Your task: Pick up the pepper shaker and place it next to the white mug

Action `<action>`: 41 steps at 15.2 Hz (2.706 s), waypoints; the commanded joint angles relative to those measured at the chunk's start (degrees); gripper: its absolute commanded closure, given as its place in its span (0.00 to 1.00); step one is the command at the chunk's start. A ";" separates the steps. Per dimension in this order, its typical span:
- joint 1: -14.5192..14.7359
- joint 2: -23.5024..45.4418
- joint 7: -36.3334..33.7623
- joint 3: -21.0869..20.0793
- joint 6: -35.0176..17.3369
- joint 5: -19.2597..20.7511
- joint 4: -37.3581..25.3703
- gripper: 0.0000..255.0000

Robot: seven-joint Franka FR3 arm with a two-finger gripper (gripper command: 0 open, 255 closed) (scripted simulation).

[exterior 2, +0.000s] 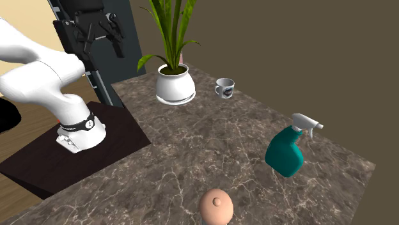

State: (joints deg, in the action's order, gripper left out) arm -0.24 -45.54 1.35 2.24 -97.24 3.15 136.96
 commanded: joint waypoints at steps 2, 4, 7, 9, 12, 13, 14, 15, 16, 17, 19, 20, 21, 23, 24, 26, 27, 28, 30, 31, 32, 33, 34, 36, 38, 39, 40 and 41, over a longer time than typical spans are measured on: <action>-0.16 2.06 0.45 0.43 -1.37 0.43 -0.52 0.00; -0.45 6.27 1.33 1.27 -3.97 1.23 -1.78 0.00; -0.84 12.75 2.58 2.47 -7.51 2.24 -4.24 0.00; -1.06 17.15 3.40 3.25 -9.60 2.78 -6.25 0.00; -1.39 23.83 4.63 4.32 -12.29 3.35 -9.79 0.00; -1.48 26.07 5.05 4.67 -13.07 3.48 -11.11 0.00; -1.58 28.32 5.46 5.01 -13.78 3.59 -12.50 0.00; -1.69 30.57 5.89 5.33 -14.43 3.65 -13.96 0.00; -1.80 32.83 6.31 5.64 -15.02 3.69 -15.49 0.00; -1.92 35.09 6.75 5.93 -15.54 3.70 -17.10 0.00; -2.17 39.64 7.63 6.49 -16.39 3.62 -20.52 0.00; -2.33 41.93 8.07 6.73 -16.72 3.54 -22.34 0.00; -2.50 44.22 8.52 6.96 -16.97 3.44 -24.25 0.00; -2.89 48.85 9.42 7.35 -17.28 3.16 -28.29 0.00; -3.11 51.18 9.87 7.52 -17.33 3.00 -30.45 0.00; -3.61 55.91 10.75 7.80 -17.19 2.63 -35.03 0.00; -3.89 58.30 11.18 7.92 -17.01 2.43 -37.48 0.00; -4.19 60.73 11.61 8.02 -16.75 2.22 -40.04 0.00; -4.87 65.70 12.43 8.14 -15.95 1.79 -45.55 0.00; -5.02 66.63 12.58 8.14 -15.77 1.72 -46.62 0.00; -5.08 66.84 12.58 8.15 -16.45 1.70 -46.14 0.00; -5.14 67.05 12.59 8.16 -17.13 1.69 -45.68 0.00; -5.20 67.25 12.60 8.17 -17.81 1.67 -45.21 0.00; -5.32 67.75 12.62 8.18 -19.13 1.62 -44.39 0.00; -5.48 68.43 12.65 8.20 -20.82 1.55 -43.38 0.00; -5.48 68.42 12.65 8.20 -20.83 1.55 -43.37 0.00; -5.48 68.43 12.65 8.19 -20.82 1.55 -43.38 0.00; -5.48 68.43 12.65 8.19 -20.82 1.55 -43.38 0.00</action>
State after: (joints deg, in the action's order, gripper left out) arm -5.71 22.84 13.99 10.43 -117.98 4.71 93.58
